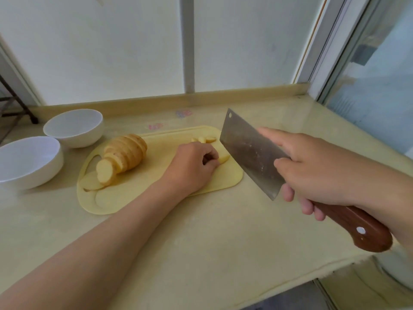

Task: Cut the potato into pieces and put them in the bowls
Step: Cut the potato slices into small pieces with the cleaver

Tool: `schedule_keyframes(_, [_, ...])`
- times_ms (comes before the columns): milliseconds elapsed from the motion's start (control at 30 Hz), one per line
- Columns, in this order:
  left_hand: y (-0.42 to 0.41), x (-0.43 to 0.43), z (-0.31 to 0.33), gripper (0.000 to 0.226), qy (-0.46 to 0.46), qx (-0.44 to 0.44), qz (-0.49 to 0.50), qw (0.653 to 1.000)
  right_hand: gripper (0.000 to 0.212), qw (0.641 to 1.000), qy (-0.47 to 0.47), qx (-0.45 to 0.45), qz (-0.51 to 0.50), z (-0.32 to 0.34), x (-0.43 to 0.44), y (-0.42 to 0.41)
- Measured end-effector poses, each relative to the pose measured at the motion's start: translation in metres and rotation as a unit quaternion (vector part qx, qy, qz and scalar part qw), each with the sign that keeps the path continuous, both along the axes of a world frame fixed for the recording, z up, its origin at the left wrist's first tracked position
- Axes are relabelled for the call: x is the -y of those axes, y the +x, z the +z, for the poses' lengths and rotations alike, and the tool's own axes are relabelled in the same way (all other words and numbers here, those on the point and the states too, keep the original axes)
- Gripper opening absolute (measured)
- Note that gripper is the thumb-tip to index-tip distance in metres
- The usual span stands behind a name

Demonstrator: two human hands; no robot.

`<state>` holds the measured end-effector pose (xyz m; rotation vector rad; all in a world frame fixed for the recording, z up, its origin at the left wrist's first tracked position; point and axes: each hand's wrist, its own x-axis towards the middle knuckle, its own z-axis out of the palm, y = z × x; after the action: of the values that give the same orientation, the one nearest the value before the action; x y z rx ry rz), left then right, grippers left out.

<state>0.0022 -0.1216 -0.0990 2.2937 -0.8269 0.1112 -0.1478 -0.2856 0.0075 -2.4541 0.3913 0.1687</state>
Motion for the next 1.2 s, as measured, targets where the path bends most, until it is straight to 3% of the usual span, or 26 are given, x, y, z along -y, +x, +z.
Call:
schedule_keyframes(500, [0.001,0.002,0.0,0.012,-0.008,0.003,-0.008,1.0,0.073,0.994,-0.063,-0.079,0.037,0.001,-0.02,0.002])
schedule_keyframes(667, [0.001,0.002,-0.002,0.008,-0.018,0.012,-0.004,1.0,0.074,0.994,-0.073,-0.06,0.053,-0.014,-0.032,0.025])
schedule_keyframes(1200, [0.004,0.001,-0.008,0.003,-0.012,0.025,0.025,0.999,0.083,0.997,0.072,0.026,-0.032,-0.003,-0.001,0.034])
